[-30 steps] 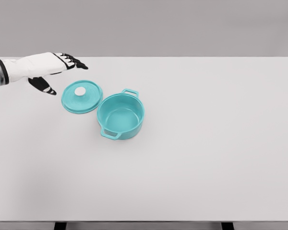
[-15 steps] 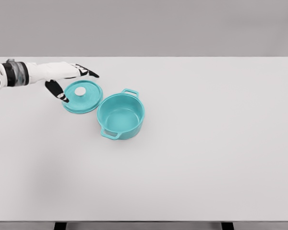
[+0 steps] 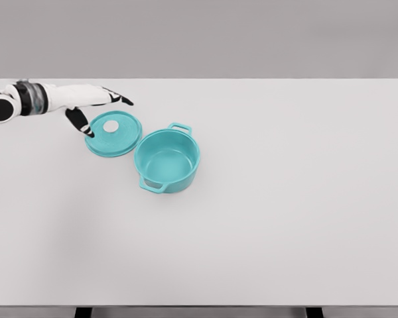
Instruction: Cover the pot with left arm
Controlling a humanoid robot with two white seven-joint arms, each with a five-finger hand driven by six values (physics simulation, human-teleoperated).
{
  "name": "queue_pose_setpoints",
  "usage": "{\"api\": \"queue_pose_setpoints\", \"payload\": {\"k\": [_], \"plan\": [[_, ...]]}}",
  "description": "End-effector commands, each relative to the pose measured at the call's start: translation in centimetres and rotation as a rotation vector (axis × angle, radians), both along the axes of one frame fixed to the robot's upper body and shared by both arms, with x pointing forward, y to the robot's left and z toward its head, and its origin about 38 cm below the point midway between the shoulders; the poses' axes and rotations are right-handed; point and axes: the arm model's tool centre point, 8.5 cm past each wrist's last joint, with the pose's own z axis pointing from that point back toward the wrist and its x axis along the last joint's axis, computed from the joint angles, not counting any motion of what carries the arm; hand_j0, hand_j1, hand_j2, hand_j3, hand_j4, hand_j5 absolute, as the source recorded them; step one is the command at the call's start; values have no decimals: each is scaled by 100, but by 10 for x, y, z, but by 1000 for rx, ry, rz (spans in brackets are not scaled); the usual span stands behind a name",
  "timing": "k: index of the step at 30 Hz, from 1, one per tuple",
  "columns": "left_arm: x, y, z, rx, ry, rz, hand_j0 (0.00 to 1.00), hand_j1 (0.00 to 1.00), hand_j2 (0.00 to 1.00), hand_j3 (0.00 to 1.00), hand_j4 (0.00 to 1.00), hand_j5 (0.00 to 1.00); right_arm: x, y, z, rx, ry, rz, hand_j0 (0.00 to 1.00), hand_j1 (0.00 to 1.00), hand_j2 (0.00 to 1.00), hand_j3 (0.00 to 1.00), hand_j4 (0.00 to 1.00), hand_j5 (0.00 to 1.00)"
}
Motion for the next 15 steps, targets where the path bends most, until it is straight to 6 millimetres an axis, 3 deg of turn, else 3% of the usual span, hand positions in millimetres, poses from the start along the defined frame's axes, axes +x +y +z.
{"api": "queue_pose_setpoints", "payload": {"k": [1,4,6,15], "plan": [[3,-3,-9,-6,20,18,97,97,97,97,97,97,0,0,0,0,0,1,100,100,100,100,100,100],[3,-4,-10,1,21,18,95,95,95,95,95,95,0,0,0,0,0,1,100,100,100,100,100,100],[3,-1,-11,4,25,26,84,84,84,84,84,84,0,0,0,0,0,1,100,100,100,100,100,100],[4,-1,-16,4,34,38,84,84,84,84,84,84,0,0,0,0,0,1,100,100,100,100,100,100]]}}
